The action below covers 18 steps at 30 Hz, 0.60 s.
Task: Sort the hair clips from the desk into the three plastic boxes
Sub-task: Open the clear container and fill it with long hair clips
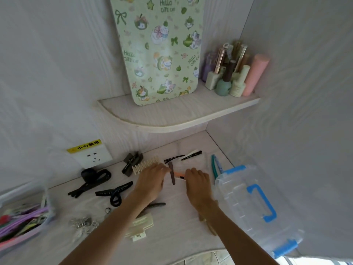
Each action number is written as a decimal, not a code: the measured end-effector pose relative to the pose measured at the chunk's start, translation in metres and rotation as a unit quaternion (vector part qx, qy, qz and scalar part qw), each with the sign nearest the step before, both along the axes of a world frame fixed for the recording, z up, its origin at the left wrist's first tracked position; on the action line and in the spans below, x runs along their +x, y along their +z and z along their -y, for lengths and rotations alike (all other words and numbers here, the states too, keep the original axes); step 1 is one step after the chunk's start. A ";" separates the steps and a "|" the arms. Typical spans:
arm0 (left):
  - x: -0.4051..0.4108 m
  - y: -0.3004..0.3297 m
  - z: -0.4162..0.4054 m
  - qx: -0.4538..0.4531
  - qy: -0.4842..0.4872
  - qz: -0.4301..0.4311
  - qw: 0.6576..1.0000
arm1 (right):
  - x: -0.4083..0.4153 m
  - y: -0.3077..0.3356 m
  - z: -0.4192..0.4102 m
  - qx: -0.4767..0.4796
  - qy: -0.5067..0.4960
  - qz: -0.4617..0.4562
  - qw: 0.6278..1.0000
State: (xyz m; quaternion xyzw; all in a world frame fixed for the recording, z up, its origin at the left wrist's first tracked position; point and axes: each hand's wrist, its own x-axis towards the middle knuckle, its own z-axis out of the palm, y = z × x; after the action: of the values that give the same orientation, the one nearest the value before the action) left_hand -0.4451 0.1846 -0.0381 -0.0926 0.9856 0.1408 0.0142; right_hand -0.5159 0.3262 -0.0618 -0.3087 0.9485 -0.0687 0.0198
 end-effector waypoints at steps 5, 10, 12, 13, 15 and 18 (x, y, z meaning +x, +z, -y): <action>-0.014 -0.007 -0.011 -0.115 -0.065 0.063 0.989 | 0.004 0.003 -0.011 -0.040 -0.009 0.112 0.993; -0.010 -0.005 -0.007 -0.164 -0.033 0.061 0.984 | 0.000 0.002 -0.010 -0.003 -0.019 0.185 0.983; -0.007 -0.004 0.000 -0.182 -0.052 0.065 0.980 | 0.002 0.001 -0.008 0.023 -0.024 0.191 0.981; -0.005 -0.002 0.003 -0.195 -0.063 0.066 0.976 | 0.004 0.001 -0.007 0.041 -0.025 0.184 0.982; -0.001 0.002 0.007 -0.212 -0.088 0.075 0.970 | 0.010 0.002 -0.005 0.076 -0.011 0.161 0.984; 0.013 0.005 0.006 -0.159 -0.085 0.041 0.983 | 0.013 0.003 -0.002 0.079 0.008 0.173 0.982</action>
State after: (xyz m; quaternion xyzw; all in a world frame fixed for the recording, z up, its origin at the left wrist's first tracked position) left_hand -0.4325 0.1788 -0.0327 -0.0156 0.9983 -0.0234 0.0513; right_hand -0.5033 0.3283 -0.0585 -0.2970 0.9306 -0.0460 0.2088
